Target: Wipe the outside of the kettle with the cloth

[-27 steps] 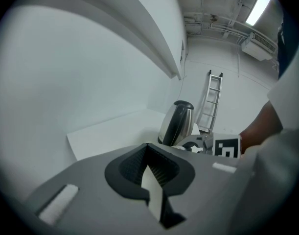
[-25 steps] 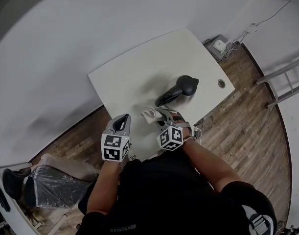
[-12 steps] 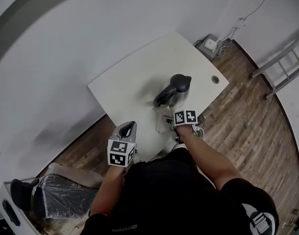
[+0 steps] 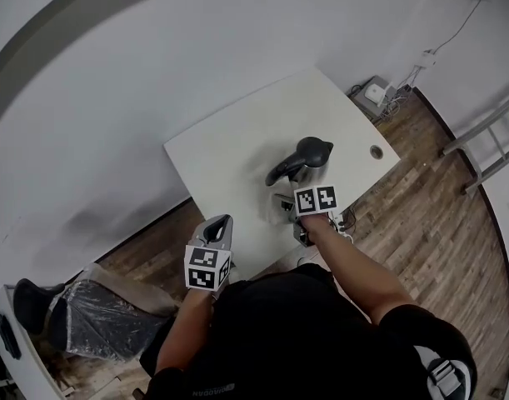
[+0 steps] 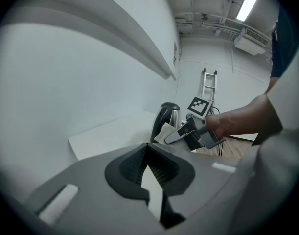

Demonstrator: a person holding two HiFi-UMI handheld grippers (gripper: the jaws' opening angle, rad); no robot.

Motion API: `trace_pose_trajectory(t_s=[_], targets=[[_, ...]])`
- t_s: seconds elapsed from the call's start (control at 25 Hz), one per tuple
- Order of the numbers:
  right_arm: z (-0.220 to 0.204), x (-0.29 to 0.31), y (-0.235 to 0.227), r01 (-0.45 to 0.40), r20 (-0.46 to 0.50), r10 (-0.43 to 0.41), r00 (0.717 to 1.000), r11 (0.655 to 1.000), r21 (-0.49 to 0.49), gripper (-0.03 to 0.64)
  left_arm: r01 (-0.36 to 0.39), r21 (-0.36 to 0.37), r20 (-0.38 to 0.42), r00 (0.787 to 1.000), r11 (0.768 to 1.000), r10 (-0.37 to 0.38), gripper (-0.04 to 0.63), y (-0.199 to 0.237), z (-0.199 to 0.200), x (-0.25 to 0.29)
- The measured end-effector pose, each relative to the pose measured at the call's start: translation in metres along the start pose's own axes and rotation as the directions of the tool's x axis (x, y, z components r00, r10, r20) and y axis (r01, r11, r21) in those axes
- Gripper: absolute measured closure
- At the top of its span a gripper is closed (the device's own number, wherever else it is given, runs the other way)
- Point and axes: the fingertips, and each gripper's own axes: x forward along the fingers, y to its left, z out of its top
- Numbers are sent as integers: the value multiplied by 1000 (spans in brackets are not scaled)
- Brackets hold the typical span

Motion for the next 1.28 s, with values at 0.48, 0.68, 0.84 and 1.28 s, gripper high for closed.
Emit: trace_pose_trajectory(t_s=[0.48,0.68,0.84,1.28], targets=[[48,-92,36,-357,103,374,922,922,-149,518,-239,-230,72,963,943,261,589,-79,11,7],[47,-145,24,-427,113,463,879,871,-242,518,-277,-320,139,932,906,334,589,-134,35,-10],[18,-169,14,-474,36,501,865,838,-271,518,-258,-356,107,944,898,314,589,-183,23,-14],[-65,-261,53,-482,51,518,854,823,-302,519,-85,-276,131,983,957,125,588,-265,14,-55]])
